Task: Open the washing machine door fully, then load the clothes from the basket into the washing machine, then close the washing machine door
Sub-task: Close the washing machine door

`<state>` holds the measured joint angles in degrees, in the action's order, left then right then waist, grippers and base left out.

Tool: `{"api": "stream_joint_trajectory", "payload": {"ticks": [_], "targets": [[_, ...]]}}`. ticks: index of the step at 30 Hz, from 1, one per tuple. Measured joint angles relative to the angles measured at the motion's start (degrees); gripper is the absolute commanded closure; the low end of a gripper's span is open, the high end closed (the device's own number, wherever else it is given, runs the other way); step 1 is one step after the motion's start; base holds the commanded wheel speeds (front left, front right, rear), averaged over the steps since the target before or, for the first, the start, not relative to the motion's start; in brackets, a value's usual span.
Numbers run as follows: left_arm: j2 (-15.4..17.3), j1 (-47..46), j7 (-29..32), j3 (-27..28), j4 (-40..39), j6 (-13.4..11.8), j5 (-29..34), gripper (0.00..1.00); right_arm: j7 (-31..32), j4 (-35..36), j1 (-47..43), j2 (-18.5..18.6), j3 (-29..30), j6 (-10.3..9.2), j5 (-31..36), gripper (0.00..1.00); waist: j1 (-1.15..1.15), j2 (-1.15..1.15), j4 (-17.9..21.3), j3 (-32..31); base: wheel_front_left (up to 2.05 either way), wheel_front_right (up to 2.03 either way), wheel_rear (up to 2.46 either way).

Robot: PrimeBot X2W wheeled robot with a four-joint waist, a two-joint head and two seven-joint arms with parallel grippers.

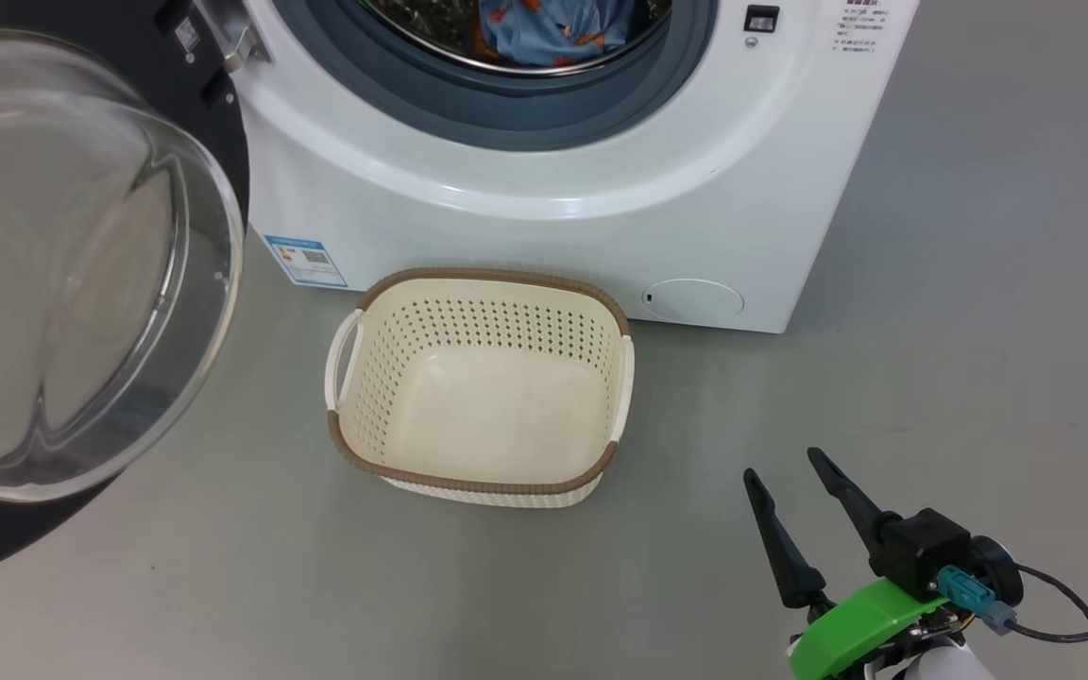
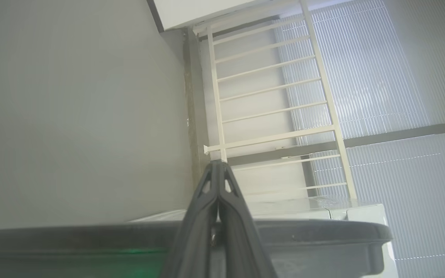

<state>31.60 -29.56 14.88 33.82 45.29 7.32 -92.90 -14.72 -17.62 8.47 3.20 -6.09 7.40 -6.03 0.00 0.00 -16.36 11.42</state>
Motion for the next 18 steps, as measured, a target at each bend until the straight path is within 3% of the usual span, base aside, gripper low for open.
{"api": "stream_joint_trajectory", "payload": {"ticks": [18], "targets": [[-1.66,3.21,14.97,-0.18,-6.03,0.01,-2.91,1.00,0.00,-1.15,0.01,0.01,-0.14,0.00,0.00,0.00,0.00,0.00,-0.79,-0.14,0.00,0.00,0.00]]}}
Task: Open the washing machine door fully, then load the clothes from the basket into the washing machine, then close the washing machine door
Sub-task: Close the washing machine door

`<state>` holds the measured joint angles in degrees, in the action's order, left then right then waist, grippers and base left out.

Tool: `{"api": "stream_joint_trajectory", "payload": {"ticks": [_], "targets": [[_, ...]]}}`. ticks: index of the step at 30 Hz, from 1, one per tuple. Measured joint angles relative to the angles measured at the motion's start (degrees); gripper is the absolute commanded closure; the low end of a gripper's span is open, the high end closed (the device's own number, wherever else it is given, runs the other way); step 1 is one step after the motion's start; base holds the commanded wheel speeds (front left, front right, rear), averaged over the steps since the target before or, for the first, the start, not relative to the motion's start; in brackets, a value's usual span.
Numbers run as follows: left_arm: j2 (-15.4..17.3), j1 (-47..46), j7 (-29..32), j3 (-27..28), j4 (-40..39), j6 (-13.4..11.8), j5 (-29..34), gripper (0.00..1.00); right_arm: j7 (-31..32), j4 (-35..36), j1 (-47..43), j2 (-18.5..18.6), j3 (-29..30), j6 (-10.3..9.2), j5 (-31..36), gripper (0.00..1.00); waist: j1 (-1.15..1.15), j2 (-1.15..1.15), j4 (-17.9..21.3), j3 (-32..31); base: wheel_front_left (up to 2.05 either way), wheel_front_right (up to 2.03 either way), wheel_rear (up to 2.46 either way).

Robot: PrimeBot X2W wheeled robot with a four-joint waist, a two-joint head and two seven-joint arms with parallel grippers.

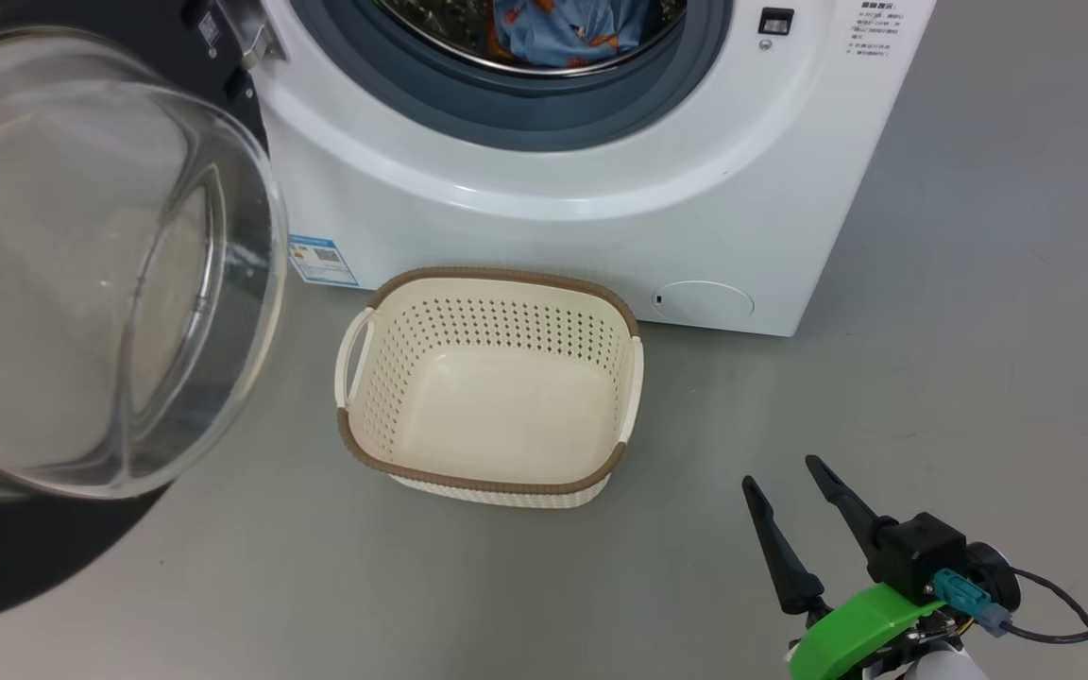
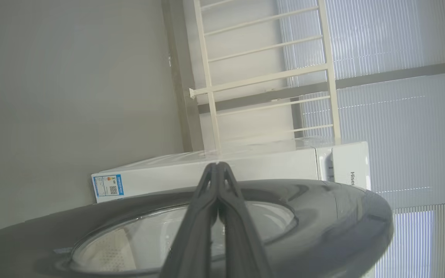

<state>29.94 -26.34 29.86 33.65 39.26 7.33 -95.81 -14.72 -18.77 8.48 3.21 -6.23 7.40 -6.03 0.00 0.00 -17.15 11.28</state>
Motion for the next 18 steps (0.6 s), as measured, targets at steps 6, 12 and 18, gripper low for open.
{"api": "stream_joint_trajectory", "payload": {"ticks": [6,12,18], "targets": [[-2.52,2.18,6.12,-0.94,-3.48,-0.01,-2.02,1.00,0.00,-0.19,-0.01,0.00,0.16,0.00,-0.07,0.00,0.00,0.00,-0.36,-0.47,0.00,0.00,0.00],[-3.69,4.50,13.16,-1.49,-5.41,-0.01,-3.76,1.00,0.00,-0.46,-0.13,0.00,0.32,0.00,-0.21,0.00,0.00,0.00,-1.04,-1.17,0.00,0.00,0.00],[-5.03,6.07,19.01,-3.59,-6.38,-0.05,-5.69,1.00,0.00,-0.81,-0.35,0.01,0.73,0.00,-0.71,0.00,0.00,0.00,-2.14,-2.37,0.00,0.00,0.00]]}}
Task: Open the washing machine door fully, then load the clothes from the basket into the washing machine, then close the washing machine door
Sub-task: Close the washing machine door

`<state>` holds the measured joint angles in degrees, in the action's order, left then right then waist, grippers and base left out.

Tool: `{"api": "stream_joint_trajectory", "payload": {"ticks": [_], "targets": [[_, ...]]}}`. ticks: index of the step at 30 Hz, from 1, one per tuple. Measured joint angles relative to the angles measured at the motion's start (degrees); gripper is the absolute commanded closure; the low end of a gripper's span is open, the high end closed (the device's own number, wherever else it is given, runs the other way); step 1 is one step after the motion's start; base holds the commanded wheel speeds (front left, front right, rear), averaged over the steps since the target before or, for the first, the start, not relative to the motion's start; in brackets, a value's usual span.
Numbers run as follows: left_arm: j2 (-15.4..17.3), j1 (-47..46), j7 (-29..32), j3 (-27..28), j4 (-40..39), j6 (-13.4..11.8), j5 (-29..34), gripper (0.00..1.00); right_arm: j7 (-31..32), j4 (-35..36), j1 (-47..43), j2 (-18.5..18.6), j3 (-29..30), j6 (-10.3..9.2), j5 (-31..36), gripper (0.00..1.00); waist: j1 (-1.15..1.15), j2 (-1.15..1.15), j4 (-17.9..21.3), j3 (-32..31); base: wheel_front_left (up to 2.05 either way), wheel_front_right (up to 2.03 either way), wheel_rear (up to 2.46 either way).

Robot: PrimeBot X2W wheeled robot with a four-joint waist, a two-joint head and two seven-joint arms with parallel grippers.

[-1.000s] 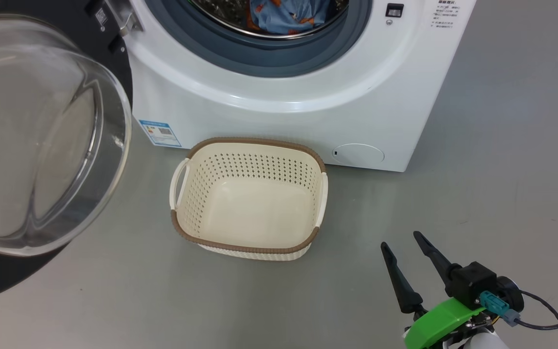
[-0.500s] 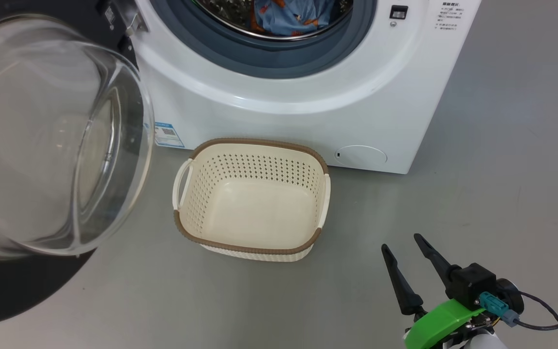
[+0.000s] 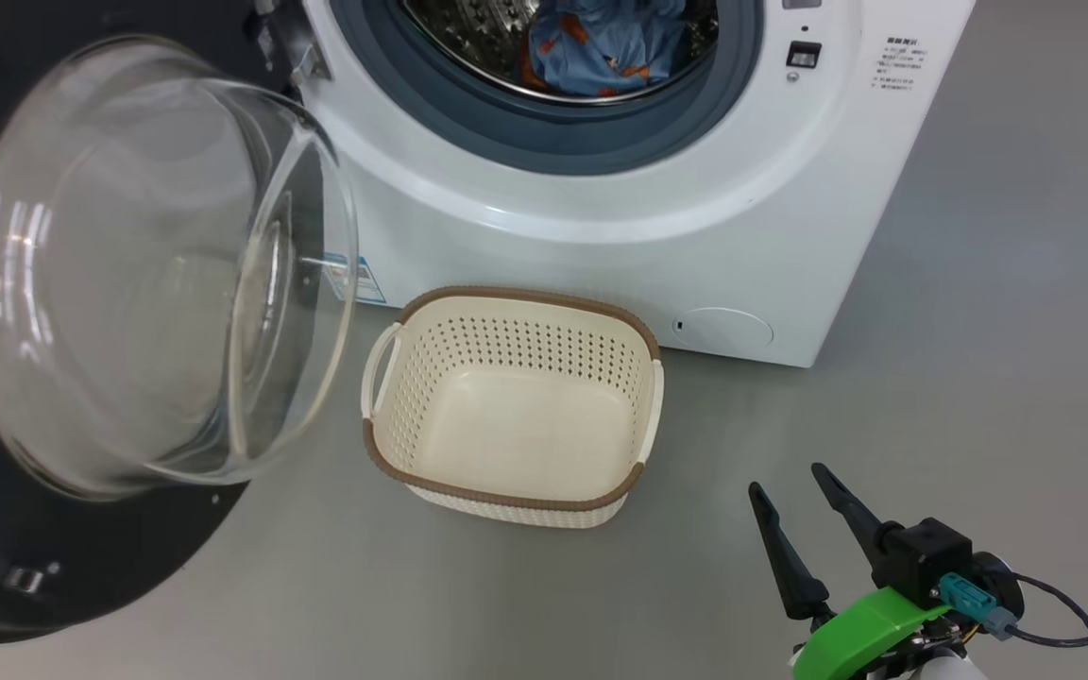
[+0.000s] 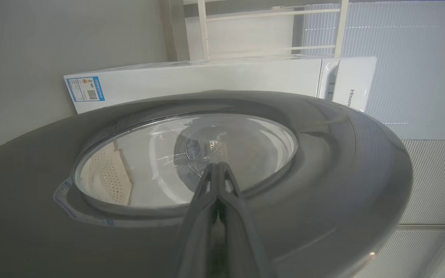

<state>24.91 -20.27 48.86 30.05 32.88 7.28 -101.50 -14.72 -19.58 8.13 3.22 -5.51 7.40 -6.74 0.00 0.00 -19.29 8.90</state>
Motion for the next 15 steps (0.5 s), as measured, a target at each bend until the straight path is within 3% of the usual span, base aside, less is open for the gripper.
{"api": "stream_joint_trajectory", "payload": {"ticks": [15], "targets": [[-5.98,7.21,9.50,-5.56,-14.18,-4.10,-2.32,1.00,0.00,-0.44,-0.29,0.00,-1.46,0.00,-2.47,0.00,0.00,0.00,0.90,-2.09,0.00,0.00,0.00]]}}
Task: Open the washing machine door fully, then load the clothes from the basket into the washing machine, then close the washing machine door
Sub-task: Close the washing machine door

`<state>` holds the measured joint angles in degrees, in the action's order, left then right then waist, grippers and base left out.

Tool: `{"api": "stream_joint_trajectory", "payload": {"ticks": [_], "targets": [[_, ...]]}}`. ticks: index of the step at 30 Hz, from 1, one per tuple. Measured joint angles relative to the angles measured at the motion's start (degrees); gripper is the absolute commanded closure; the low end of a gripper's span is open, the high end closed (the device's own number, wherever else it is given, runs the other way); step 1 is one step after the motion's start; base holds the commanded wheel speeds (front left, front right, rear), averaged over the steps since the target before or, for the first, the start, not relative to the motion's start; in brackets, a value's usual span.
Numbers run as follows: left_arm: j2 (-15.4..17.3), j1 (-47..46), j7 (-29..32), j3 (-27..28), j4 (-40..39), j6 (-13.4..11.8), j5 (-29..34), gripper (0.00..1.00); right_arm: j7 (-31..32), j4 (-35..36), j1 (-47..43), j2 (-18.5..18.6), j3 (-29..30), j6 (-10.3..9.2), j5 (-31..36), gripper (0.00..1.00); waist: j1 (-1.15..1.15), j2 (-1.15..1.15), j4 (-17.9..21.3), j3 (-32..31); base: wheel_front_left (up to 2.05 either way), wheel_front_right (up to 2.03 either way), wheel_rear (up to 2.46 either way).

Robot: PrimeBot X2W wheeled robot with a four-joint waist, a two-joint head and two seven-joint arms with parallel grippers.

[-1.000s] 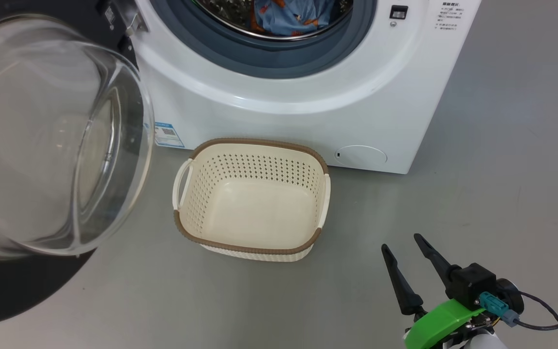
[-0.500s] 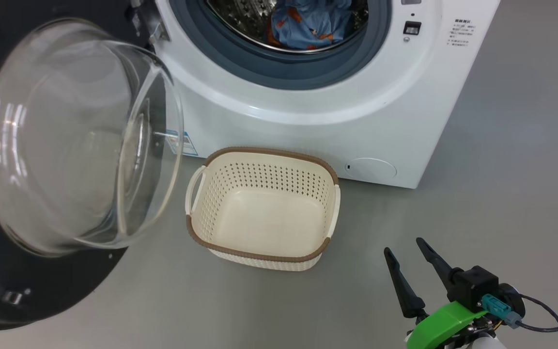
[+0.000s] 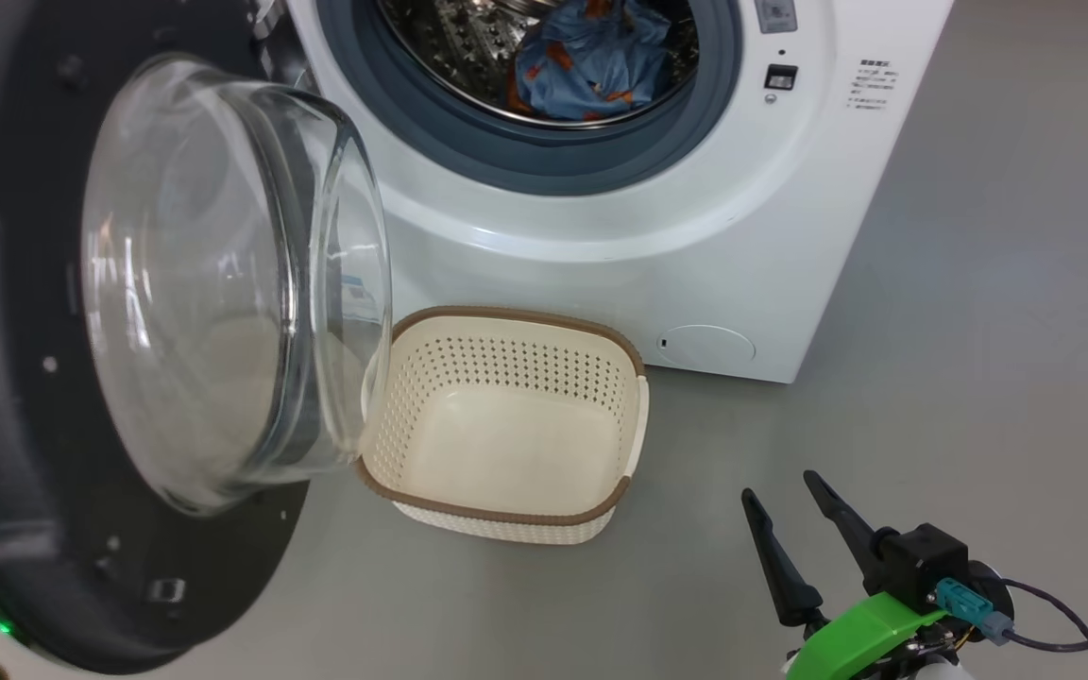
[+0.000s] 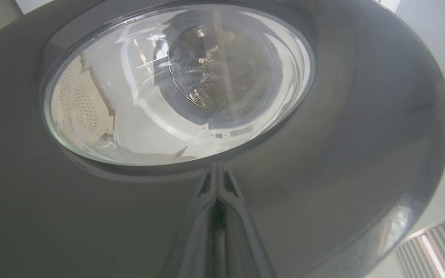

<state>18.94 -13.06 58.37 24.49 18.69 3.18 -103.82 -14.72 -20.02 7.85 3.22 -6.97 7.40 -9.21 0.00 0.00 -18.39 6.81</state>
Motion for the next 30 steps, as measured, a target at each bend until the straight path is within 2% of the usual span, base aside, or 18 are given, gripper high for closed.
{"api": "stream_joint_trajectory", "payload": {"ticks": [8,20,30], "targets": [[-5.82,3.60,1.89,-1.55,-11.05,-1.49,-3.83,1.00,0.00,0.24,-0.94,-0.01,-0.47,0.00,-0.58,0.00,0.00,0.00,2.66,0.26,0.00,0.00,0.00],[-12.49,4.85,2.04,-5.45,-18.92,-1.35,-4.48,1.00,0.00,0.71,-0.87,-0.01,-0.52,0.00,-1.07,0.00,0.00,0.00,7.68,1.81,0.00,0.00,0.00],[-15.41,2.03,-2.45,-8.32,-18.84,2.24,-2.70,1.00,0.00,1.55,-0.55,-0.01,-0.24,0.00,-1.46,0.00,0.00,0.00,13.11,3.44,0.00,0.00,0.00]]}}
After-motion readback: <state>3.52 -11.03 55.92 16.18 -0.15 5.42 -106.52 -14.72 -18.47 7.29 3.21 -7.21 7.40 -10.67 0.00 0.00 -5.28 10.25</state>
